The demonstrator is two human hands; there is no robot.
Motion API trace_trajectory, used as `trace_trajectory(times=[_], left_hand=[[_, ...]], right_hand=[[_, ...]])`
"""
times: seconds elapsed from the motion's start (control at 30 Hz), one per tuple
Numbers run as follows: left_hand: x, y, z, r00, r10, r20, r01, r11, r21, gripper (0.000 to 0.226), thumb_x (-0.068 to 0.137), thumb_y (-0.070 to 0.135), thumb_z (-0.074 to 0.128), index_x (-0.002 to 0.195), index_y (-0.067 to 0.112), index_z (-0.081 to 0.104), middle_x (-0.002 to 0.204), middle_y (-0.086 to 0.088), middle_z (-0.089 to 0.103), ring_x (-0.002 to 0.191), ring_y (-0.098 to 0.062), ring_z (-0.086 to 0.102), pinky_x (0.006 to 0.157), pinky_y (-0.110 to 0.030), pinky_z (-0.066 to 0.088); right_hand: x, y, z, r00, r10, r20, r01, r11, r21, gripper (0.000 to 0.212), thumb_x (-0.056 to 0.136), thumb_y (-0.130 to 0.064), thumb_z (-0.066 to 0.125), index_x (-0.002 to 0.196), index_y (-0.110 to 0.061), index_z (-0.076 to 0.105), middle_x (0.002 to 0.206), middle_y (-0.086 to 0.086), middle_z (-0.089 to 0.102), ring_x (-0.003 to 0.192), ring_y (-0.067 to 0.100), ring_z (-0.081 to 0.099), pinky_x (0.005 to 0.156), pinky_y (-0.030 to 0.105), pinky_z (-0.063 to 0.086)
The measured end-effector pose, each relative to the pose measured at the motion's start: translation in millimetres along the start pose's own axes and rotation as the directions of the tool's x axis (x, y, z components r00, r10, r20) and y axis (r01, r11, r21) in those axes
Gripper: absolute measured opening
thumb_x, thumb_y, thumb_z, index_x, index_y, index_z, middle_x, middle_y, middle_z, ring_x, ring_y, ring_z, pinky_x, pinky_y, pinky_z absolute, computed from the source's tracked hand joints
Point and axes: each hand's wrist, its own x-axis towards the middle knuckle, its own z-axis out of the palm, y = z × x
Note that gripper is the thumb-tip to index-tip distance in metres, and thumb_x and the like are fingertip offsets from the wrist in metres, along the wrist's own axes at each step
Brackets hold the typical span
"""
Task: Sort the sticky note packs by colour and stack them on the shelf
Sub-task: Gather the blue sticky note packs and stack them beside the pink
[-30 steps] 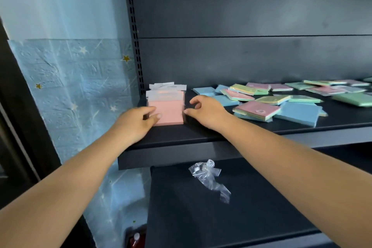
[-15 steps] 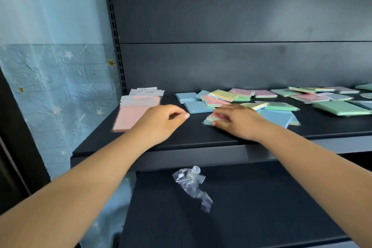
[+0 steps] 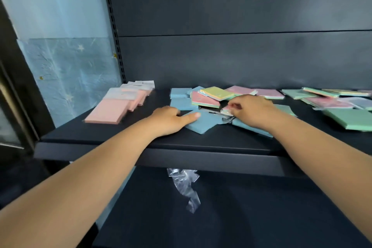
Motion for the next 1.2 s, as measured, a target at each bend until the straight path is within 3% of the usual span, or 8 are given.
trace_trajectory(times=[0.13, 0.23, 0.37, 0.53, 0.63, 0.77, 0.97, 1.2], left_hand=[[-2, 14, 2, 0.998, -0.006, 0.060, 0.004, 1.000, 0.028, 0.052, 0.082, 0.062, 0.050, 0.113, 0.021, 0.059, 0.119, 0.000, 0.052, 0.113, -0.019, 0.048, 0.085, -0.026, 0.038], [-1, 12, -4, 0.995, -0.029, 0.095, 0.040, 0.992, -0.116, 0.034, 0.079, 0.051, 0.063, 0.093, 0.022, 0.055, 0.098, 0.007, 0.054, 0.094, -0.013, 0.049, 0.070, -0.018, 0.037], [3, 0, -20, 0.999, -0.023, 0.027, 0.028, 0.979, -0.202, 0.034, 0.073, 0.040, 0.075, 0.092, 0.024, 0.051, 0.095, 0.009, 0.054, 0.091, -0.009, 0.050, 0.075, -0.021, 0.040], [3, -25, -39, 0.991, -0.131, 0.017, 0.126, 0.896, -0.426, 0.028, 0.078, 0.024, 0.073, 0.098, 0.017, 0.054, 0.103, -0.001, 0.059, 0.081, -0.009, 0.056, 0.067, -0.024, 0.050], [0, -39, -45, 0.981, -0.187, -0.043, 0.150, 0.890, -0.430, 0.051, 0.080, 0.025, 0.071, 0.124, 0.013, 0.049, 0.086, 0.001, 0.059, 0.064, -0.008, 0.056, 0.052, -0.018, 0.049], [-1, -50, -54, 0.980, -0.199, -0.020, 0.166, 0.866, -0.472, 0.024, 0.081, 0.020, 0.071, 0.102, 0.010, 0.064, 0.075, 0.001, 0.062, 0.059, -0.008, 0.056, 0.041, -0.011, 0.046], [9, -52, -62, 0.983, -0.181, -0.009, 0.134, 0.760, -0.635, 0.016, 0.085, 0.010, 0.065, 0.077, 0.018, 0.053, 0.073, 0.001, 0.063, 0.042, -0.003, 0.062, 0.045, -0.015, 0.053], [38, -48, -60, 0.986, -0.163, 0.030, 0.133, 0.670, -0.731, 0.011, 0.087, 0.006, 0.061, 0.094, 0.013, 0.057, 0.089, -0.005, 0.066, 0.072, -0.015, 0.064, 0.044, -0.021, 0.054]], right_hand=[[14, 23, 2, 0.997, 0.069, 0.019, -0.069, 0.997, 0.022, 0.028, 0.098, -0.032, 0.034, 0.108, -0.019, 0.057, 0.116, 0.003, 0.058, 0.091, 0.021, 0.044, 0.082, 0.031, 0.039], [16, 33, 0, 0.994, 0.093, 0.053, -0.093, 0.996, -0.001, 0.023, 0.097, -0.035, 0.034, 0.093, -0.020, 0.052, 0.119, 0.007, 0.054, 0.094, 0.023, 0.045, 0.084, 0.033, 0.038], [18, 22, -7, 0.999, 0.040, 0.014, -0.039, 0.997, -0.070, 0.039, 0.096, -0.039, 0.040, 0.131, -0.022, 0.046, 0.140, 0.003, 0.043, 0.127, 0.024, 0.041, 0.099, 0.035, 0.034], [31, -23, -17, 0.981, -0.193, 0.036, 0.187, 0.975, 0.120, 0.036, 0.100, -0.025, 0.033, 0.131, -0.018, 0.048, 0.138, 0.001, 0.047, 0.125, 0.024, 0.043, 0.097, 0.030, 0.033], [53, -45, -7, 0.951, -0.261, 0.163, 0.232, 0.956, 0.179, 0.028, 0.100, -0.029, 0.032, 0.104, -0.028, 0.059, 0.116, 0.001, 0.055, 0.113, 0.022, 0.048, 0.100, 0.033, 0.035], [70, -48, 7, 0.948, -0.226, 0.224, 0.182, 0.963, 0.199, 0.034, 0.101, -0.032, 0.026, 0.068, -0.029, 0.034, 0.080, -0.015, 0.035, 0.087, 0.009, 0.032, 0.083, 0.020, 0.021], [68, -31, 4, 0.938, -0.131, 0.320, 0.107, 0.990, 0.094, 0.043, 0.101, -0.042, 0.021, 0.129, -0.020, 0.045, 0.136, 0.000, 0.041, 0.109, 0.019, 0.038, 0.097, 0.030, 0.027], [62, -17, 0, 0.944, 0.026, 0.329, -0.014, 0.999, -0.037, 0.050, 0.101, -0.041, 0.020, 0.138, -0.013, 0.041, 0.144, 0.007, 0.041, 0.128, 0.026, 0.040, 0.100, 0.029, 0.030]])
